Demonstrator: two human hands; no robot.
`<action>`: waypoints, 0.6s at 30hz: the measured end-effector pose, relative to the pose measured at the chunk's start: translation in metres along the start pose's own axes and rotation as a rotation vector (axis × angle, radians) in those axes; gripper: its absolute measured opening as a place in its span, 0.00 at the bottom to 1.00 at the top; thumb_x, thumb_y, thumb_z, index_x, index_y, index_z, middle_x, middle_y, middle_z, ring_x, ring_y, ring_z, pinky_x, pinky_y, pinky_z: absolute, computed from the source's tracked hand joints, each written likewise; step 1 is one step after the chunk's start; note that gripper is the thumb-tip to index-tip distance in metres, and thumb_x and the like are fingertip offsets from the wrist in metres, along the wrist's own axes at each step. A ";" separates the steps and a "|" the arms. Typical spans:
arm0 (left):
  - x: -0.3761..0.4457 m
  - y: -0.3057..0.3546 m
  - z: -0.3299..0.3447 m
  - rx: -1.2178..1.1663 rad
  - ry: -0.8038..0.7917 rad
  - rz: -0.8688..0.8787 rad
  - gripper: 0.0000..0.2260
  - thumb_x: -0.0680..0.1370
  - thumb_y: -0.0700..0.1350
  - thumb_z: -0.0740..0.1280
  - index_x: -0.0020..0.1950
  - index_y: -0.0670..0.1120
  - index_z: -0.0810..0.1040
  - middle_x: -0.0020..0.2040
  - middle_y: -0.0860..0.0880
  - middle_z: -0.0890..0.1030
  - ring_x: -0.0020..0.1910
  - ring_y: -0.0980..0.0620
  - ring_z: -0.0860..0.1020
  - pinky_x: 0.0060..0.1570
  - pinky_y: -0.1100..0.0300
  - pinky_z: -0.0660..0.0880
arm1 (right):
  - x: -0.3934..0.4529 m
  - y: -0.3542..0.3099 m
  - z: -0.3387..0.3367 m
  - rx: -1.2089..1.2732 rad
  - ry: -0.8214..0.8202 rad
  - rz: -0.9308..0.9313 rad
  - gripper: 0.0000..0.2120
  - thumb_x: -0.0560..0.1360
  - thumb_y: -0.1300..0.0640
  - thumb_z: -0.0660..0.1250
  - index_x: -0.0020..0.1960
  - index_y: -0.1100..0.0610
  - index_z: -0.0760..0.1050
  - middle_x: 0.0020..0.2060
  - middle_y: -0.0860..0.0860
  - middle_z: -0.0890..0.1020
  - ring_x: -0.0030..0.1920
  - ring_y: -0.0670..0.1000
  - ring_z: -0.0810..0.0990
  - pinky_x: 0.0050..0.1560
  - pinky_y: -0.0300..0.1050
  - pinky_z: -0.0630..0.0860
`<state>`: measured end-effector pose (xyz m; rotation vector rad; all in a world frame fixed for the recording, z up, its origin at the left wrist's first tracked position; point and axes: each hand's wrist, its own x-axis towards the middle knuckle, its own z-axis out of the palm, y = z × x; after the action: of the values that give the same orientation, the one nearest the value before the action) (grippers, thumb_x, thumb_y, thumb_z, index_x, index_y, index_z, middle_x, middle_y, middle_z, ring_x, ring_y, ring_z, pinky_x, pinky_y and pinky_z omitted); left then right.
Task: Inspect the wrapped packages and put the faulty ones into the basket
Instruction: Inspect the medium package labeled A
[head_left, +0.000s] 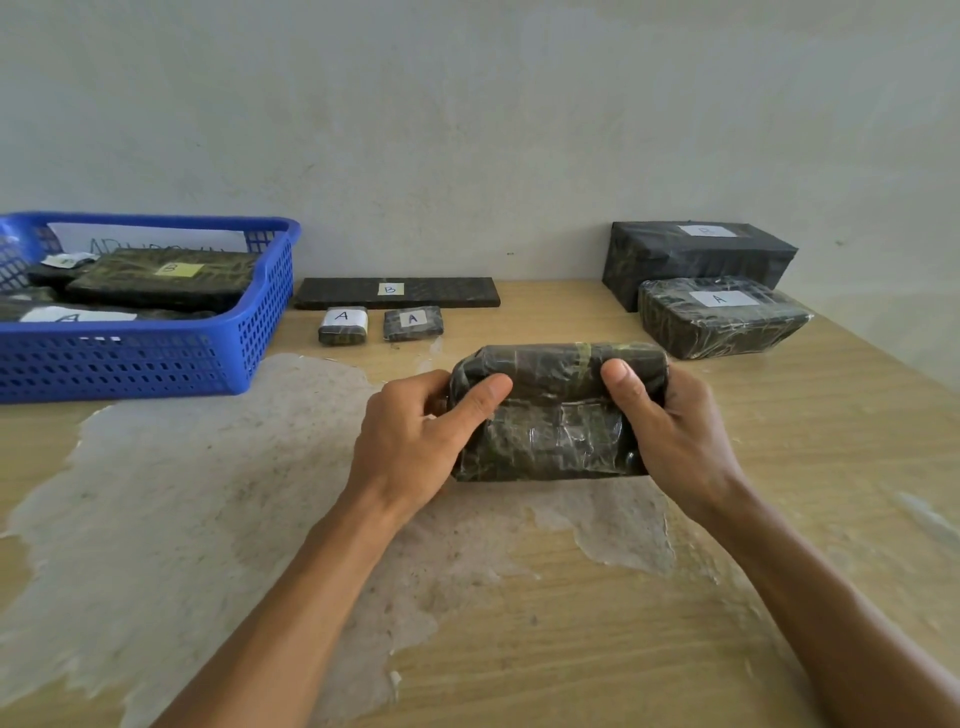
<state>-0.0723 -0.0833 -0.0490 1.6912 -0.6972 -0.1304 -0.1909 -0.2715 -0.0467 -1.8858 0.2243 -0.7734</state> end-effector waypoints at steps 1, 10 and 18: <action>0.001 -0.002 0.000 0.000 0.005 0.010 0.18 0.74 0.62 0.70 0.34 0.49 0.79 0.28 0.55 0.79 0.28 0.55 0.79 0.29 0.60 0.73 | 0.000 0.001 0.000 0.008 -0.012 0.007 0.24 0.77 0.42 0.63 0.41 0.65 0.71 0.28 0.54 0.72 0.26 0.51 0.74 0.23 0.44 0.74; 0.002 -0.006 0.000 -0.065 0.018 0.021 0.19 0.73 0.58 0.69 0.45 0.41 0.84 0.38 0.45 0.86 0.38 0.48 0.85 0.40 0.46 0.83 | -0.001 -0.006 -0.002 0.147 -0.082 0.101 0.15 0.85 0.50 0.59 0.58 0.59 0.80 0.53 0.65 0.83 0.56 0.67 0.81 0.57 0.69 0.78; 0.003 -0.006 0.005 -0.107 0.032 -0.017 0.19 0.72 0.58 0.76 0.58 0.51 0.79 0.45 0.52 0.83 0.43 0.54 0.82 0.44 0.60 0.79 | -0.005 -0.005 0.007 0.132 -0.122 0.145 0.13 0.84 0.51 0.62 0.54 0.60 0.78 0.43 0.55 0.84 0.44 0.54 0.84 0.43 0.55 0.83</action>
<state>-0.0701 -0.0887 -0.0552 1.5939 -0.6415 -0.1497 -0.1912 -0.2621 -0.0461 -1.7636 0.2252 -0.5601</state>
